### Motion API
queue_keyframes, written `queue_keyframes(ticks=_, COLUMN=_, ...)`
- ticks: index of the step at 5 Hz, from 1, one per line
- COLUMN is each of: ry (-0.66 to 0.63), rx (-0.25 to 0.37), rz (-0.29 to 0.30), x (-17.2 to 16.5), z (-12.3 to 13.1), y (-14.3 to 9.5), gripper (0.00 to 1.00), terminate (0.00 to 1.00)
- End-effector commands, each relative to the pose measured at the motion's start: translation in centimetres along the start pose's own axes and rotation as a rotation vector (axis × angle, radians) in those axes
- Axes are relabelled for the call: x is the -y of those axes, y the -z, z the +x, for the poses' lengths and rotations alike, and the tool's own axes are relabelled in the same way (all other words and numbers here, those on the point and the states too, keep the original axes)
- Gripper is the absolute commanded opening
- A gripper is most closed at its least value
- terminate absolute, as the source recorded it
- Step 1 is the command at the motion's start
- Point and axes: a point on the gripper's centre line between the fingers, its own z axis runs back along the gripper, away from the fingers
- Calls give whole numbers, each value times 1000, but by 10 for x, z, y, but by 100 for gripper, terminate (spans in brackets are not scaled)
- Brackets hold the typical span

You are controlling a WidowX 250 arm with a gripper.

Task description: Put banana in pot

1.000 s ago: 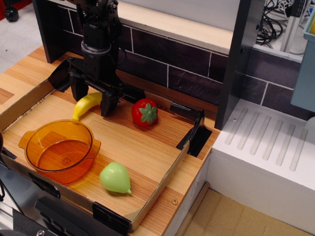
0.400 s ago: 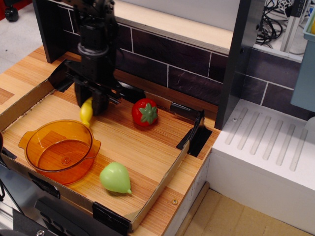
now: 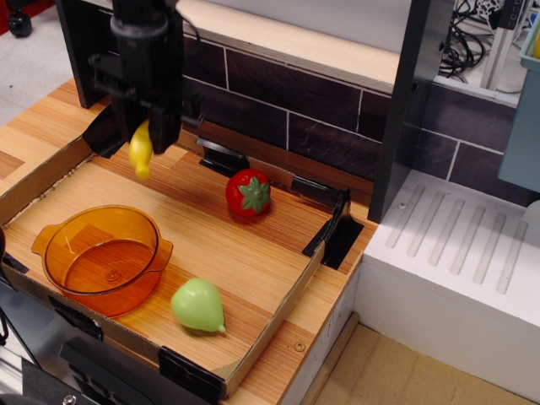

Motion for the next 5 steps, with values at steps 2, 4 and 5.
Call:
queue_keyframes(ticks=2, ry=109, rx=33, rz=17, x=7, z=-45, y=-16, gripper=0, terminate=0)
queue_keyframes(ticks=4, ry=190, rx=35, rz=83, x=14, z=-70, y=5, gripper=0, terminate=0)
queue_keyframes(ticks=5, ry=225, rx=17, rz=111, x=17, z=-81, y=15, gripper=0, terminate=0)
